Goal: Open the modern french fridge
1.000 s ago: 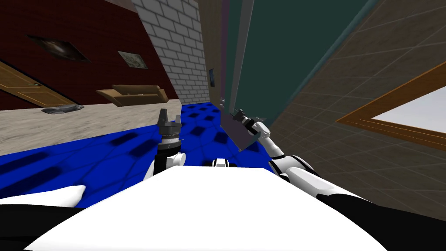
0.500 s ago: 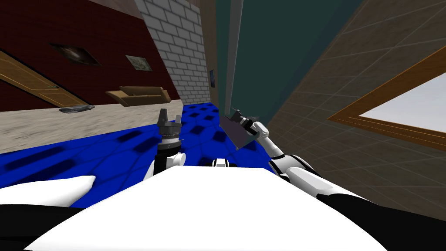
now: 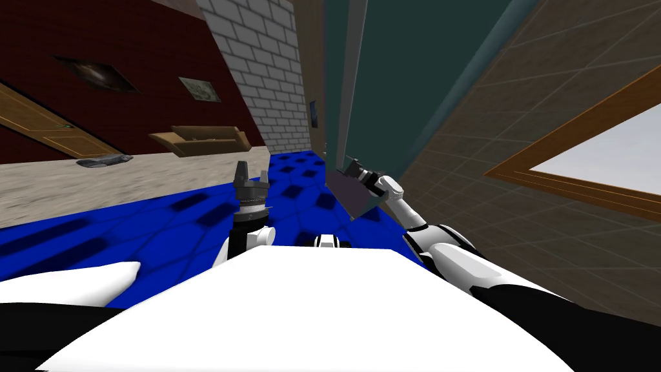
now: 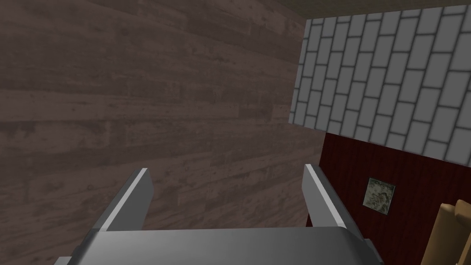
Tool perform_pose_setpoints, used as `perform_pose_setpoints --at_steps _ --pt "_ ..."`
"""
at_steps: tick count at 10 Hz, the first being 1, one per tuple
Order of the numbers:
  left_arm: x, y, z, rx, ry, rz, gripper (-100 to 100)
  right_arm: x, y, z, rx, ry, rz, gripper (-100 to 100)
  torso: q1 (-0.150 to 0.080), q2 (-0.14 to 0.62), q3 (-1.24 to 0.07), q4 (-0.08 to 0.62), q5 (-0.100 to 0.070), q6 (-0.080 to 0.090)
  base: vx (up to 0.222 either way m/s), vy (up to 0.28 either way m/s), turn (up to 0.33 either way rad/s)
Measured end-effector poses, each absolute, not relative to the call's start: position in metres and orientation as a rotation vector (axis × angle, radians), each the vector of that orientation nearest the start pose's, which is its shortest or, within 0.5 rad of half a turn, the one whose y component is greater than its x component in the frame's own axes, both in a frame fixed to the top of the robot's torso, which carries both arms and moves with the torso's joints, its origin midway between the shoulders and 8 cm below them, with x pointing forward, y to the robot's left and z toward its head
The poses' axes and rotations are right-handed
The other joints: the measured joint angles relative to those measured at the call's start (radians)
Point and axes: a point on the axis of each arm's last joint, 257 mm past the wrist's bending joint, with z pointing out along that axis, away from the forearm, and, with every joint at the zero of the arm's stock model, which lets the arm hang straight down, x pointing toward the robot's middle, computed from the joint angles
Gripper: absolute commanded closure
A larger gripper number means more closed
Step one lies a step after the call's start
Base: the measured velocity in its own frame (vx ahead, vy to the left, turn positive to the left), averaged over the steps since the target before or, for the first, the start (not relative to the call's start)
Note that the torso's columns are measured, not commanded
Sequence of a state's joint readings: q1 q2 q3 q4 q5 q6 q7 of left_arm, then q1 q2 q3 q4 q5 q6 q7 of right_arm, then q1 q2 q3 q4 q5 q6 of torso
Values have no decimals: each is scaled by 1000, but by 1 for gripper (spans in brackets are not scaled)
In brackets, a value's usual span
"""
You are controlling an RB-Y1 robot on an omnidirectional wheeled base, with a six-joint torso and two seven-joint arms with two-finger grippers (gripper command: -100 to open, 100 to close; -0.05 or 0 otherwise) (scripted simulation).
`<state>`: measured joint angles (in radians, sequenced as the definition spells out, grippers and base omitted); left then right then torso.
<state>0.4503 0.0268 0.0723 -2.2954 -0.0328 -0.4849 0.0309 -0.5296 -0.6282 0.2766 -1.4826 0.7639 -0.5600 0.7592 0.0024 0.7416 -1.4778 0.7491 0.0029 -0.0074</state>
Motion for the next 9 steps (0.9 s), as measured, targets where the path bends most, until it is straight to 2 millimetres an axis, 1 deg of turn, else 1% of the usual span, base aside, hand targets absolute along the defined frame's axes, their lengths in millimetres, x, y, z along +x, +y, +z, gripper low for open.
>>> perform_pose_setpoints --at_steps 2,4,5,9 --pt "343 290 46 -585 608 -1265 0 557 -91 9 -1042 844 72 -100 -2 6 3 5 0 0 -17 14 5" --pt "343 290 46 -585 608 -1265 0 560 -92 9 -1043 848 74 -100 -3 5 1 6 0 0 -8 0 -9" --pt "343 290 46 -585 608 -1265 0 561 -93 4 -1048 854 71 0 -2 3 3 0 -1 3 0 0 0" --pt "343 290 46 -585 608 -1265 0 561 -95 -3 -1053 868 70 0 -1 -2 3 -9 -2 7 0 0 0"
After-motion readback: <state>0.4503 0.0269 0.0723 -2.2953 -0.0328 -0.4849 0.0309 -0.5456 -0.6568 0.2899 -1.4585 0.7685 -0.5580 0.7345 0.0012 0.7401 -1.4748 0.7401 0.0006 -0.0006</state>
